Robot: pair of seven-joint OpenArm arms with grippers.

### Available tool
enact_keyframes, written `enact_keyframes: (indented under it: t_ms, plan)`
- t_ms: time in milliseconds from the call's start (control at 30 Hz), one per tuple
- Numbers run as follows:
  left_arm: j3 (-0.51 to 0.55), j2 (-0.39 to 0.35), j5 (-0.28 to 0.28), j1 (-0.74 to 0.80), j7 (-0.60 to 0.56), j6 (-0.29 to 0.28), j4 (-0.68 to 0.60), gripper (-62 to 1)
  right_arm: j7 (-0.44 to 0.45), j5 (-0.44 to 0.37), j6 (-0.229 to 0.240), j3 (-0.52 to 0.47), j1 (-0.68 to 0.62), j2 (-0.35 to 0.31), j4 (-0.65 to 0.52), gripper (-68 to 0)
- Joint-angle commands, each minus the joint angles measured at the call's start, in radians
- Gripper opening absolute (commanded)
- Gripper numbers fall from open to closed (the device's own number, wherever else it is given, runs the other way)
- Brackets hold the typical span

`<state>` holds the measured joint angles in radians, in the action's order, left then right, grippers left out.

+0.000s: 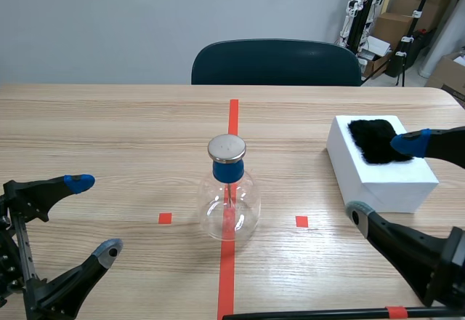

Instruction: Do the electroscope experiment. return to the home posture

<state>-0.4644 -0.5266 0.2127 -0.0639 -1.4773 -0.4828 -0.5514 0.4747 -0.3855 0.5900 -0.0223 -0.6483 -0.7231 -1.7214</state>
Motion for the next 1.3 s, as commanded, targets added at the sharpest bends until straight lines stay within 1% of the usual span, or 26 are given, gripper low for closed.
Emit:
enact_keyframes:
  t_ms: [0, 533, 733, 1267]
  plan:
    - [0.003, -0.006, -0.009, -0.003, -0.015, -0.001, -0.011, 1.4, 0.023, -0.011, -0.003, -0.012, 0.014, -0.011, -0.004, 0.4]
    - [0.003, -0.006, -0.009, -0.003, -0.015, -0.001, -0.011, 1.4, 0.038, -0.012, -0.003, -0.011, 0.014, -0.011, -0.004, 0.4]
    - [0.003, -0.006, -0.009, -0.003, -0.015, -0.001, -0.011, 1.4, 0.071, -0.012, -0.003, -0.011, 0.014, -0.011, -0.004, 0.4]
    - [0.003, -0.006, -0.009, -0.003, -0.015, -0.001, -0.011, 1.4, 0.063, -0.011, -0.003, -0.011, 0.014, -0.011, -0.004, 0.4]
